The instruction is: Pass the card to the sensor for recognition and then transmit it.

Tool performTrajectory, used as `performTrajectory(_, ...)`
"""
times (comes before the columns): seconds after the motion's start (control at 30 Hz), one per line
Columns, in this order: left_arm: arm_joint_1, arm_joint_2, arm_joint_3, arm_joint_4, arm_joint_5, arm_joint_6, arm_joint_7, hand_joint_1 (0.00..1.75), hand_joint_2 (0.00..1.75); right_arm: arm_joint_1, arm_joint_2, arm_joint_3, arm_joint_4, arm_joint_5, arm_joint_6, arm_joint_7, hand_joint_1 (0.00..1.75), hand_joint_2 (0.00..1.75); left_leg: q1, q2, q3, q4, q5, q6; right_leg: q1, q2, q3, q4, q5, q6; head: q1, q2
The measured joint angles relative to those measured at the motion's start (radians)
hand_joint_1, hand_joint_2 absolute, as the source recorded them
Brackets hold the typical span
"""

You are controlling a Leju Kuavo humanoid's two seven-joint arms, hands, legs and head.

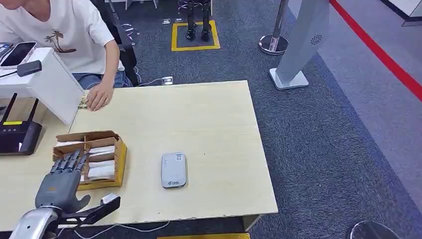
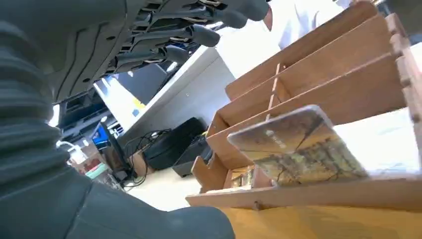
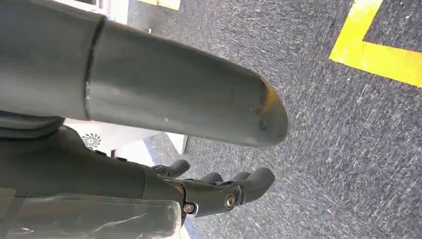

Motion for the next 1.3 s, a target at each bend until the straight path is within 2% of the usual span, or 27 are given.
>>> performTrajectory(0.53,-0.122,-0.072,-0.013,0.112,0.010,0.034,-0.024,0.00,1.75,-0.001,0.000,0.004,0.000,0.000,0.008,-0.001,0.00,0.00,0.000,0.000,0.000,0.000,0.000,0.000,0.000,0.001,0.000,0.000,0.000,0.000,0.000,0.000)
performTrajectory(1.3,-0.145,-0.087,-0.056,0.152,0.031,0.034,-0.019,0.00,1.75,-0.001,-0.002,0.010,0.000,0.000,0.008,0.000,0.00,0.00,0.000,0.001,0.000,0.000,0.000,0.000,0.000,0.001,0.000,0.000,0.000,0.000,0.000,0.000)
